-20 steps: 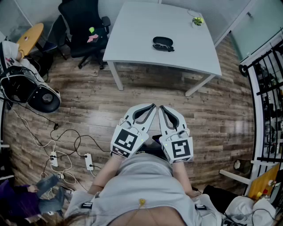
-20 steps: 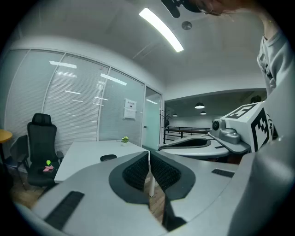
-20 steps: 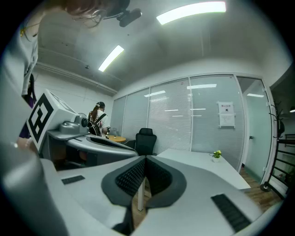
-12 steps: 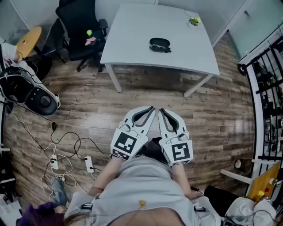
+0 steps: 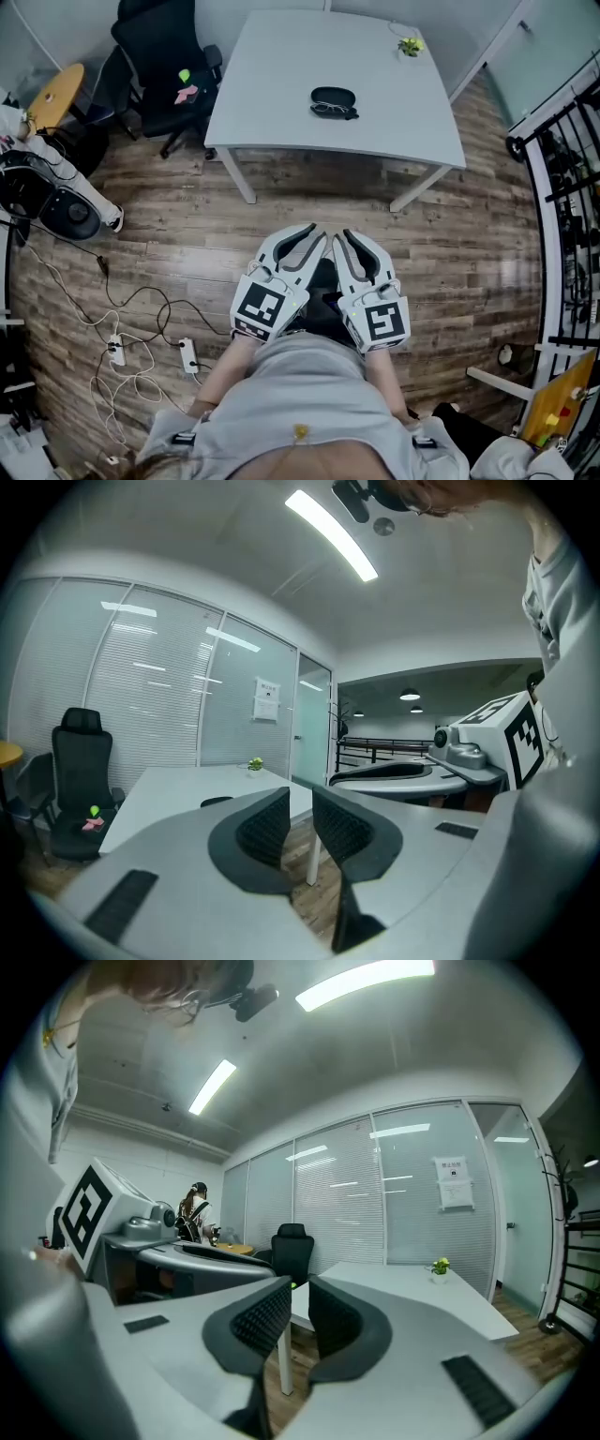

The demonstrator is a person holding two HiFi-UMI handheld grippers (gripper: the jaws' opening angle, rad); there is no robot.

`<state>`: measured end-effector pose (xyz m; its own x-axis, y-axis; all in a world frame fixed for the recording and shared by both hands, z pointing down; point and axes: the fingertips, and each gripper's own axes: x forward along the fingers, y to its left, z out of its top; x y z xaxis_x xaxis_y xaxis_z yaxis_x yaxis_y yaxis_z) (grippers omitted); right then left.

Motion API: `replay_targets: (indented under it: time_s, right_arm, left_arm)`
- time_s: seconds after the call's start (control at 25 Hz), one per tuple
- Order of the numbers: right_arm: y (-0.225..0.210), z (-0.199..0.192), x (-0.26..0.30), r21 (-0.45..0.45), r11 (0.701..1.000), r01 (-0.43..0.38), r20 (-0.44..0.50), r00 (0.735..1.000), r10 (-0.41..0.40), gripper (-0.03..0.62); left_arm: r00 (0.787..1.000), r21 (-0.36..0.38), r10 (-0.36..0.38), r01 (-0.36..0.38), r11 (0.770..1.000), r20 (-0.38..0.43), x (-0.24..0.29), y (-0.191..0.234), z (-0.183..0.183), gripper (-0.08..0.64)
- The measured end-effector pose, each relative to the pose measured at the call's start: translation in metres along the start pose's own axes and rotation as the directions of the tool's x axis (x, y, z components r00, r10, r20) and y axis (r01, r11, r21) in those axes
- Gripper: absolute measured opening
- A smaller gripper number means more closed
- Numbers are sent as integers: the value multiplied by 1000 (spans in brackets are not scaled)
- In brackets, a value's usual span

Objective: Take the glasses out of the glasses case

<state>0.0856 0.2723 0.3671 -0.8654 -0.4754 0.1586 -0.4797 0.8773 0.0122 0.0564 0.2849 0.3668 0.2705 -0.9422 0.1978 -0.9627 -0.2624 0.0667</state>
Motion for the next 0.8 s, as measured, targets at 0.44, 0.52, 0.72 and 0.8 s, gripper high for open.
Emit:
replay_targets:
  time_s: [0.44, 0.52, 0.72, 0.8]
  right_arm:
    - [-85, 35, 87, -34, 998, -52, 54, 997, 54, 43]
    - [-101, 38, 99, -35, 998, -59, 57, 997, 61, 43]
    - [-136, 43, 126, -27, 997, -68, 58, 996, 70, 43]
    - [-147, 40, 135, -20, 996, -83, 56, 995, 84, 43]
  left_arm:
    - [1000, -2, 25, -25, 1000, 15, 98, 60, 38, 76]
    - [999, 5, 30, -31, 1000, 9, 117, 68, 44, 76]
    - [999, 15, 36, -36, 999, -10, 158, 85, 52, 77]
    - [999, 16, 44, -44, 999, -12, 173, 92, 55, 75]
